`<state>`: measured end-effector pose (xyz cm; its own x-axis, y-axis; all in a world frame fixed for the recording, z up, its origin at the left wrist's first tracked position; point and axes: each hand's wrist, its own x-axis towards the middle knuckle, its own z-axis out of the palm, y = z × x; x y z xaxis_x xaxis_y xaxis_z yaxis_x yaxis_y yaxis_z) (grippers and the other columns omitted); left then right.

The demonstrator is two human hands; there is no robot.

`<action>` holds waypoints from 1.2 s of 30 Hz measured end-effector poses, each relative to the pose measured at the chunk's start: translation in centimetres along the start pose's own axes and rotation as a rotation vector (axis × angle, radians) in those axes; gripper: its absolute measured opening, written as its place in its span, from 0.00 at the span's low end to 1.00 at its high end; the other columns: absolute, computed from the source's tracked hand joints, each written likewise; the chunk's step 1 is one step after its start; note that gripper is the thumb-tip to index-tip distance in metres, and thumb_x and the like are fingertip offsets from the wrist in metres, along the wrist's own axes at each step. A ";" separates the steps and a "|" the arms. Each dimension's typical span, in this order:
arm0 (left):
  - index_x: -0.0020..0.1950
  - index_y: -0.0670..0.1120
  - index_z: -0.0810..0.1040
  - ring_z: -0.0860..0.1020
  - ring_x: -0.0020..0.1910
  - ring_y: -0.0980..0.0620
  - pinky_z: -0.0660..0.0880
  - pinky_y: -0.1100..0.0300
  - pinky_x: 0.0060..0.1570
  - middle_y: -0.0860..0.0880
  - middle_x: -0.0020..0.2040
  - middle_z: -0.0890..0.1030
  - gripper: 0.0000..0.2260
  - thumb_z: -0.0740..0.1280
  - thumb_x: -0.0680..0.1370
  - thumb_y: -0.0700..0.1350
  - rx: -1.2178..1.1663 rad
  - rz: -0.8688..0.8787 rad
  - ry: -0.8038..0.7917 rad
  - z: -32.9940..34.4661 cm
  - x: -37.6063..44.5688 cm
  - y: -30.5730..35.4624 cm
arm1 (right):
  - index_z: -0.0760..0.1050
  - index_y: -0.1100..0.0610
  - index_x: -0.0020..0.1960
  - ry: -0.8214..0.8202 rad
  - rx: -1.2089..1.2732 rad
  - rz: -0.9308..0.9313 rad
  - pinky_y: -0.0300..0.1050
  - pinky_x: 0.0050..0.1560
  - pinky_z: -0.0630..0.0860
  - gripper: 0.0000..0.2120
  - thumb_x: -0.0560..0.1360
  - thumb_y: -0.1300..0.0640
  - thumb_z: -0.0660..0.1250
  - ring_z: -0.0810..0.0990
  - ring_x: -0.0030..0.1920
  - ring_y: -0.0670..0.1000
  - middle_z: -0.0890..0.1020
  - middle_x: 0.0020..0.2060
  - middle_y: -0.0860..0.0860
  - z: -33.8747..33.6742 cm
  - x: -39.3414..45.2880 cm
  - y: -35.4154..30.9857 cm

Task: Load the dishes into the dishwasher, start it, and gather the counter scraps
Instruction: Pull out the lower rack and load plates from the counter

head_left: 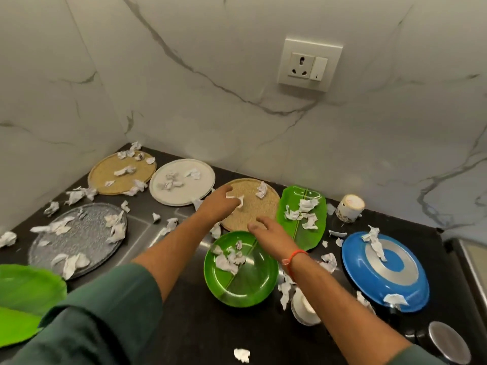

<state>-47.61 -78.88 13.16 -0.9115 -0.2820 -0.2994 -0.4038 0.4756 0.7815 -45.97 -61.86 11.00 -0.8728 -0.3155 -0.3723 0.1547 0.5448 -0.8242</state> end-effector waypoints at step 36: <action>0.41 0.48 0.81 0.78 0.37 0.47 0.73 0.56 0.37 0.49 0.35 0.79 0.10 0.65 0.72 0.53 0.248 0.512 0.233 -8.5 10.2 3.3 | 0.75 0.53 0.69 0.181 -0.082 0.028 0.48 0.68 0.72 0.20 0.80 0.46 0.66 0.76 0.66 0.50 0.79 0.65 0.50 0.7 3.9 1.0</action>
<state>-57.56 -87.30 17.35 -0.9648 -0.1283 0.2296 0.0489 0.7704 0.6357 -48.90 -63.09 8.40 -0.9389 -0.1587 -0.3055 0.1481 0.6149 -0.7745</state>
